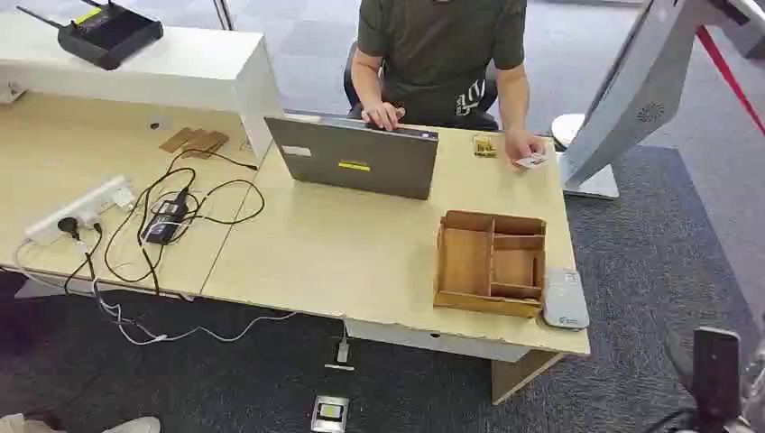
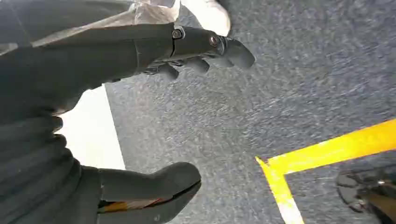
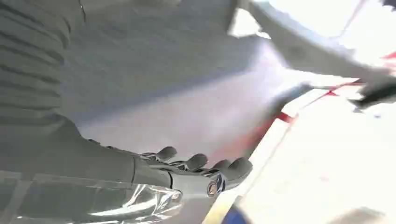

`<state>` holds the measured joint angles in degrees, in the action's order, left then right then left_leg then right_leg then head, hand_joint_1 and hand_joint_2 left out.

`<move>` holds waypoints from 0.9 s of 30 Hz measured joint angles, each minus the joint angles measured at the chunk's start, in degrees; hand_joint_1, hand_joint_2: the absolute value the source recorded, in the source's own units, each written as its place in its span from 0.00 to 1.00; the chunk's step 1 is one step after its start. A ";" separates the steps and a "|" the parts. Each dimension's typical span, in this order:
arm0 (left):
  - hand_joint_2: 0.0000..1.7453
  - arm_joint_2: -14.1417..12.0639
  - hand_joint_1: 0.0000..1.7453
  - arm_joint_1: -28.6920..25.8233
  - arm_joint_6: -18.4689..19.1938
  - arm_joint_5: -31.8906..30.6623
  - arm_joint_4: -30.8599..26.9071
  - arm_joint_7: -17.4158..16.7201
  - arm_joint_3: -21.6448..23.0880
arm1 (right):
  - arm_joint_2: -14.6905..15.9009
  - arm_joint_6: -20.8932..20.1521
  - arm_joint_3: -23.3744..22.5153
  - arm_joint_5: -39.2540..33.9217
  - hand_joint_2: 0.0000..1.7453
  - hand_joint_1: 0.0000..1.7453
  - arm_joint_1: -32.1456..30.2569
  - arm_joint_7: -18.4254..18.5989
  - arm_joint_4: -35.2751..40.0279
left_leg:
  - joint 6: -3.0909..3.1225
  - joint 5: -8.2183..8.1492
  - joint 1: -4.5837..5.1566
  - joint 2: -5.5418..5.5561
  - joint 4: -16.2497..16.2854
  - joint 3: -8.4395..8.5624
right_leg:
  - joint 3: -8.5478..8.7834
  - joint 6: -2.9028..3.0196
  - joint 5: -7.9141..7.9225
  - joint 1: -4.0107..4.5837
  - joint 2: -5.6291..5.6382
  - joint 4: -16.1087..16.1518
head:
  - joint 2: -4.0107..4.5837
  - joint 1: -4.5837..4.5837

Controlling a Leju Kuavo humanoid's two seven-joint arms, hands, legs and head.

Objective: Pass the card to the sensor for recognition and then transmit it.

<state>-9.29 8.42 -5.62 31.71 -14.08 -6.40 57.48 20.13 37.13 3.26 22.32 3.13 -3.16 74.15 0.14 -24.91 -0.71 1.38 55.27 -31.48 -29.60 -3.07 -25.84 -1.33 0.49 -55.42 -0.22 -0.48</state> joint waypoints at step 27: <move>1.00 2.10 0.00 6.69 5.62 -7.34 -0.07 -9.42 1.07 | -9.22 -20.80 33.05 36.56 1.00 1.00 36.68 20.14 -7.52 | -0.11 0.10 -0.02 0.05 0.02 -0.27 | -0.27 0.04 0.02 0.01 -0.01 -0.11 | 0.00 0.04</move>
<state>-7.19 15.11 0.00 24.37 -14.14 -15.82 58.56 10.91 16.33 36.31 58.88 39.81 16.98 66.64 0.03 -24.81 -0.73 1.43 55.29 -31.75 -29.88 -3.03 -25.83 -1.32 0.47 -55.53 -0.22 -0.44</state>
